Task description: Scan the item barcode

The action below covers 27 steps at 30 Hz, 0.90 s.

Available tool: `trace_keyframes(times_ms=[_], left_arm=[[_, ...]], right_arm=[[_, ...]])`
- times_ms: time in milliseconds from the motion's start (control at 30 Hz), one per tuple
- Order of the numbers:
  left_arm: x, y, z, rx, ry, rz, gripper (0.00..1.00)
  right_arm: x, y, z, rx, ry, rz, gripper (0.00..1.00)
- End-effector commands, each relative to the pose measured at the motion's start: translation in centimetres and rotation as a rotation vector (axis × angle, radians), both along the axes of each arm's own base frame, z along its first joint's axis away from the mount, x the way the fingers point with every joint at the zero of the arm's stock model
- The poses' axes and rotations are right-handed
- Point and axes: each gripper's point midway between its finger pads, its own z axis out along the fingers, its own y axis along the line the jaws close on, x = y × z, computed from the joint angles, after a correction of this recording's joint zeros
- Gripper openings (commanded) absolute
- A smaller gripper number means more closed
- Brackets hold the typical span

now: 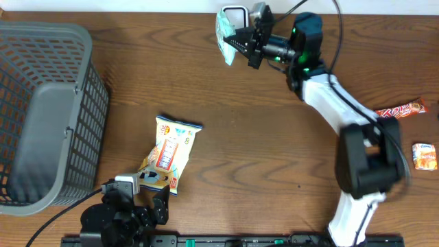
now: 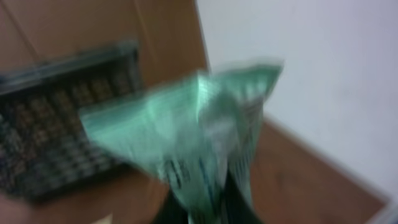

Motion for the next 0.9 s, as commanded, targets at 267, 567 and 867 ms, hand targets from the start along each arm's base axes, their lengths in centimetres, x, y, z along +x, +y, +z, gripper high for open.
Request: trace_keyframes(times_ms=[267,567,867], left_arm=[[-0.1,-0.2,0.3,-0.012,-0.009,-0.006,0.98],[-0.1,-0.2,0.3,-0.012,-0.01,-0.006,0.98],[-0.1,-0.2,0.3,-0.012,-0.01,-0.006,0.98]], right_arm=[[8.0,-0.1,-9.2,0.302,0.566,0.048,0.01],[13.6,-2.0,-11.3,0.319,0.691,-0.118,0.01],[14.6,-4.6,-14.1,0.287,0.803,-0.194,0.01]])
